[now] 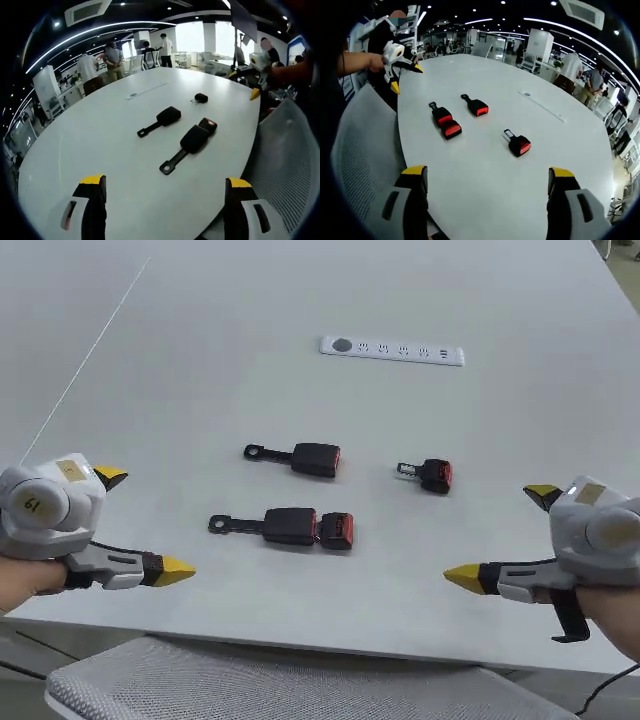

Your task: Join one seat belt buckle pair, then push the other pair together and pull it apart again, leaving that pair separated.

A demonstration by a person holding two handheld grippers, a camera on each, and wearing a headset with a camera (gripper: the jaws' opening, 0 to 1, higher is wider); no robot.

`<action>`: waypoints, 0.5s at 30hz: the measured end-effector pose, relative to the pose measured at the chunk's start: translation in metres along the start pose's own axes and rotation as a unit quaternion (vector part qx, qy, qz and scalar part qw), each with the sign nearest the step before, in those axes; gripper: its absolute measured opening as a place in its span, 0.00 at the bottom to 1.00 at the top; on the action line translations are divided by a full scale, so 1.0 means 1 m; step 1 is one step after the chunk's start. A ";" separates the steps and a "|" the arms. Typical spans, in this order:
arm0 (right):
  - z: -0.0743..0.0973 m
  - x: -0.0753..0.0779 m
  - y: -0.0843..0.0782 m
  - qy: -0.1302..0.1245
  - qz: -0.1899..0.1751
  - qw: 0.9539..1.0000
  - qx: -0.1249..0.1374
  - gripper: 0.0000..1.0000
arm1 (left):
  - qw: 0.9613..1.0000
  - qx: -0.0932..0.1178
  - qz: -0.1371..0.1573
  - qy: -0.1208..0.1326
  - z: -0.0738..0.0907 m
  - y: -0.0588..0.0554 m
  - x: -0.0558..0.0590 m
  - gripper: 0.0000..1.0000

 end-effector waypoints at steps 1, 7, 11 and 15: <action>0.000 0.000 0.000 -0.001 0.000 1.000 -0.001 1.00 | 1.000 -0.001 0.002 0.002 0.000 -0.002 0.000 1.00; 0.002 0.001 0.001 -0.002 -0.007 1.000 0.001 1.00 | 1.000 -0.003 0.008 0.001 0.000 -0.006 0.001 1.00; 0.001 -0.001 0.000 -0.001 -0.010 1.000 -0.001 1.00 | 1.000 -0.007 0.006 0.001 0.000 -0.007 0.000 1.00; 0.001 -0.003 0.000 -0.003 -0.012 1.000 -0.002 1.00 | 1.000 0.000 0.006 0.002 0.001 -0.004 -0.002 1.00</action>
Point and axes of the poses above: the centre of the closed fingertips' face, and the gripper's own axes: z roughly backward along the fingers, x roughly to its right, y roughly out of its top, the point moved 8 cm from there along z, roughly backward along the fingers, and after that the axes turned 7 degrees about -x, right-handed, at the moved point
